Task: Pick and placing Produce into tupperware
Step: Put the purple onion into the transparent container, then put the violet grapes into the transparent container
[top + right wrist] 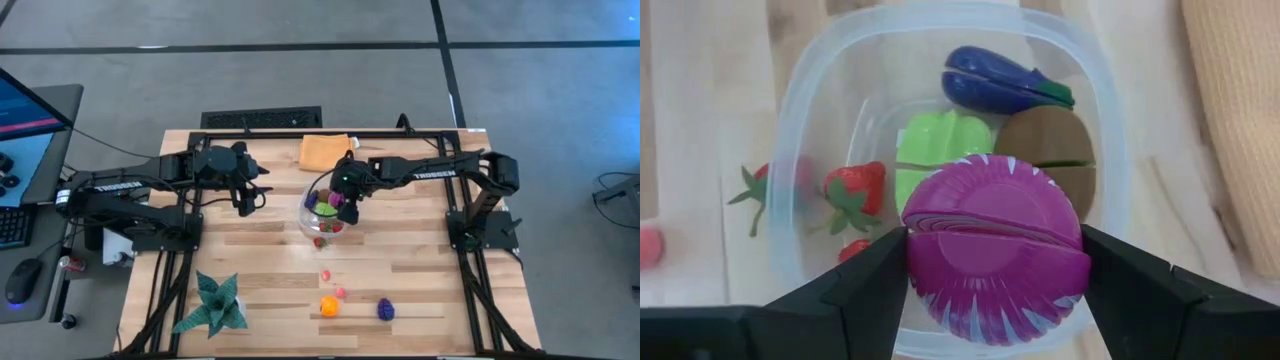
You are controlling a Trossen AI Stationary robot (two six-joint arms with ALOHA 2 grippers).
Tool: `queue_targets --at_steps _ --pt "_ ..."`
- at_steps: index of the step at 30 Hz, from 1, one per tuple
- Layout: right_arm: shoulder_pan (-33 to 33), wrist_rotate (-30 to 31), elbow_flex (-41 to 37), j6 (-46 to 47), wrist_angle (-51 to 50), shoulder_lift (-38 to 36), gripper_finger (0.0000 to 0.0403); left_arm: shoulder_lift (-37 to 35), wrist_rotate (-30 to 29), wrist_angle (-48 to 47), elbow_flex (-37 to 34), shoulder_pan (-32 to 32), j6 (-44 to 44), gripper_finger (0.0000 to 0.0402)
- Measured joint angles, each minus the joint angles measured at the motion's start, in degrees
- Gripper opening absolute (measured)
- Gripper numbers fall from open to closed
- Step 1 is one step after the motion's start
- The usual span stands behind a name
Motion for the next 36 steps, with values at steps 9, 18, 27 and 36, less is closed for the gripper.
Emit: queue_targets --at_steps 9,18,27,36 --pt "0.2 0.0 -0.4 -1.4 0.3 1.9 0.0291 0.3 -0.8 0.0 0.0 0.0 0.1 0.0208" --pt "0.6 -0.2 -0.3 -1.3 0.3 2.6 0.0292 0.3 -1.0 0.0 0.0 0.0 0.1 0.0208" --pt "0.5 -3.3 -0.3 -1.1 0.5 2.6 0.0310 0.3 -1.0 0.0 0.0 0.0 0.1 0.0208" --pt "0.5 -4.3 0.2 -1.0 -1.5 2.6 0.0366 0.3 -1.0 0.0 0.0 0.0 0.1 0.0208"
